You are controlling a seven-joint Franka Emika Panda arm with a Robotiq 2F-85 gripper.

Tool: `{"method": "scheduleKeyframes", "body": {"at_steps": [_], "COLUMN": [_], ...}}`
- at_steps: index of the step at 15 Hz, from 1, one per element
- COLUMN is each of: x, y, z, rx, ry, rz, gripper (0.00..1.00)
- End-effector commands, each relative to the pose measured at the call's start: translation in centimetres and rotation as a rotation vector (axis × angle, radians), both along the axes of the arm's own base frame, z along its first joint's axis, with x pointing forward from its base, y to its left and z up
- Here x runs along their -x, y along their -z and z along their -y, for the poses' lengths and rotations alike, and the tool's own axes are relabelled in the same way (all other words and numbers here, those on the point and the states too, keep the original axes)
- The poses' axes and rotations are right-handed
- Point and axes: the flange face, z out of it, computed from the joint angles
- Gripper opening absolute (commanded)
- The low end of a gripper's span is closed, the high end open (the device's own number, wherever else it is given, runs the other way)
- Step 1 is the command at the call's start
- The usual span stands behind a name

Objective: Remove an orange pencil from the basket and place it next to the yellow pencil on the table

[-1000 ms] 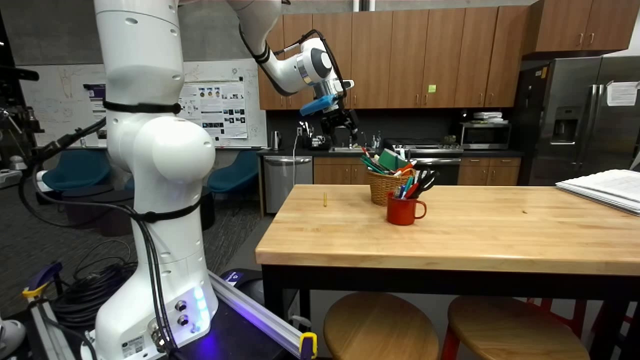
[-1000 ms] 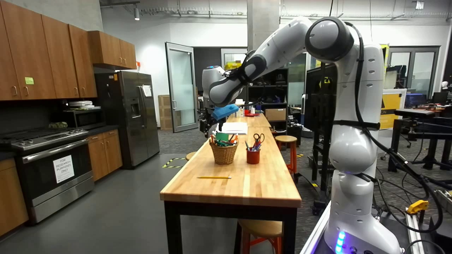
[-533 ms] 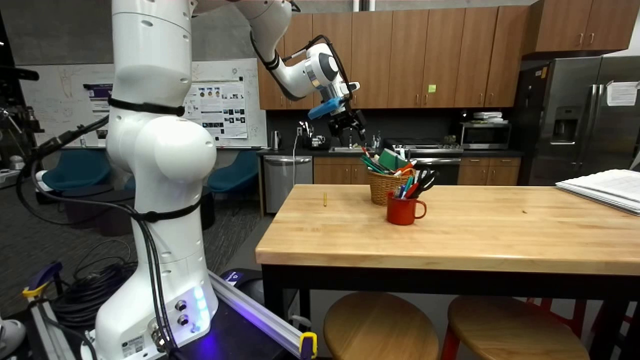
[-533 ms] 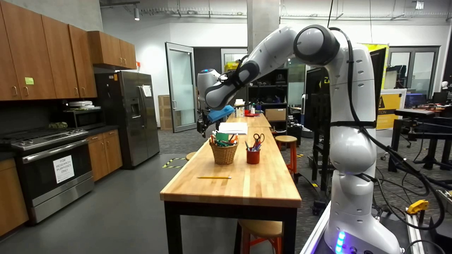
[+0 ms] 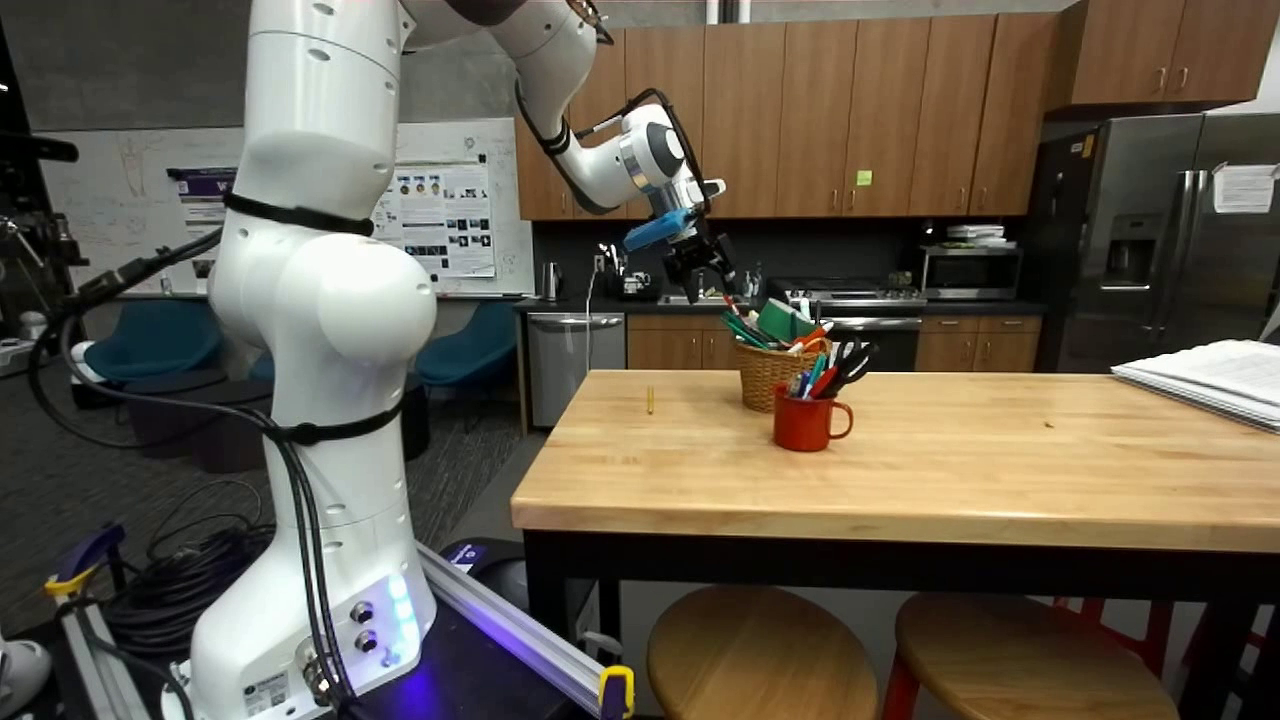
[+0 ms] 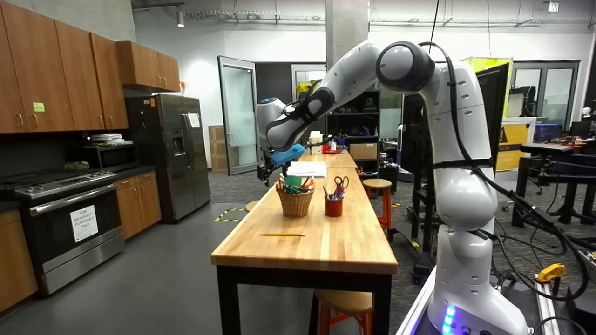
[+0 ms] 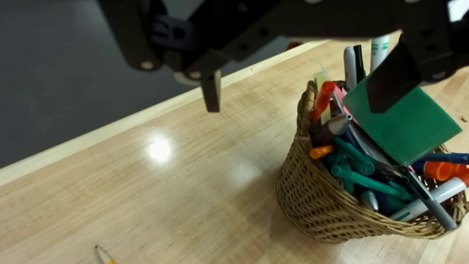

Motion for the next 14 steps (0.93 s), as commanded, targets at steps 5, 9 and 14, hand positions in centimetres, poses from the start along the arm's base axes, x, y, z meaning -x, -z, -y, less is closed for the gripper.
{"method": "scheduleKeyframes", "body": {"at_steps": [5, 9, 14], "x": [-1.28, -1.31, -0.97], "y": [0.28, 0.53, 0.02], "z": [0.63, 0.69, 1.06], "rx": [0.026, 0.027, 0.027], "ry": [0.02, 0.021, 0.035], "rz": [-0.003, -0.007, 0.001], "gripper": [0.74, 0.48, 0.1]}}
